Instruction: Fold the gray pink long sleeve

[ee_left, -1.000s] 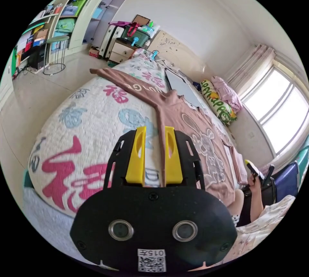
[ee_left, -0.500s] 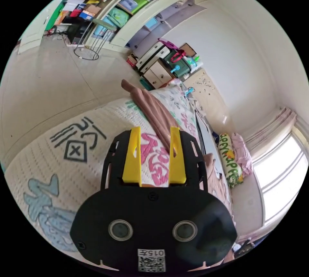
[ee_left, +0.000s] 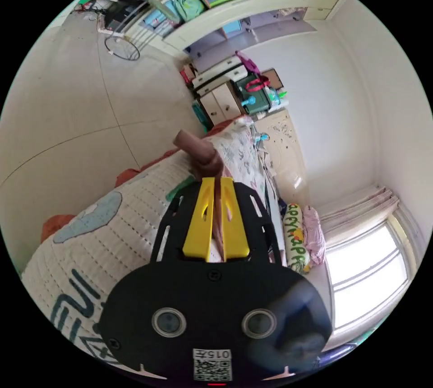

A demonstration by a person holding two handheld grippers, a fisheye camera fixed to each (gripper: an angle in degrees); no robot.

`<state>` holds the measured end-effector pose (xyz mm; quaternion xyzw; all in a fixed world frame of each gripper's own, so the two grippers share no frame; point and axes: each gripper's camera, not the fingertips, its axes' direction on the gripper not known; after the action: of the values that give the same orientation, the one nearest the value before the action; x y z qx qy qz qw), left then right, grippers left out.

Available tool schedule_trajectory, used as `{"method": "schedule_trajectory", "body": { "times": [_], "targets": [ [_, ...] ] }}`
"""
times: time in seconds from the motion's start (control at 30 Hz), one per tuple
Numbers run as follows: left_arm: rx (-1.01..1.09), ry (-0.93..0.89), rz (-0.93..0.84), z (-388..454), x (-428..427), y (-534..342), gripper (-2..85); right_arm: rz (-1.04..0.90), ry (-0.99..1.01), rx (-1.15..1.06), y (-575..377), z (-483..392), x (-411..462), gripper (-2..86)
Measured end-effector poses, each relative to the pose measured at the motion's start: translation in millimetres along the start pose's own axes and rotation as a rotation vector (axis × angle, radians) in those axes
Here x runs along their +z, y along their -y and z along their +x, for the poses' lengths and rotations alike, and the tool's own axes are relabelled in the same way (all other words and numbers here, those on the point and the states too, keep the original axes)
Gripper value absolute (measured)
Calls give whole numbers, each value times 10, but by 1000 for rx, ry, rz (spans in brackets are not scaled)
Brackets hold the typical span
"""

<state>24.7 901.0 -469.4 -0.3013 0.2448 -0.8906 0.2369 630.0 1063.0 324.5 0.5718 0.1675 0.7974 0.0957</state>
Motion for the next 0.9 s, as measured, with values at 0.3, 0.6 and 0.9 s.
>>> {"method": "schedule_trajectory", "body": {
  "times": [0.3,0.6,0.9],
  "targets": [
    [208,186,276,508,-1052,-657,0,-3,-12,-4,-20,40,-286,-5],
    [131,171,112,695,-1661,-956,41,-5,80,35,-163,310,-590,-6],
    [696,271,440,2195,-3020,-3084,78,250,31,100,-825,743,-1579,-10]
  ]
}}
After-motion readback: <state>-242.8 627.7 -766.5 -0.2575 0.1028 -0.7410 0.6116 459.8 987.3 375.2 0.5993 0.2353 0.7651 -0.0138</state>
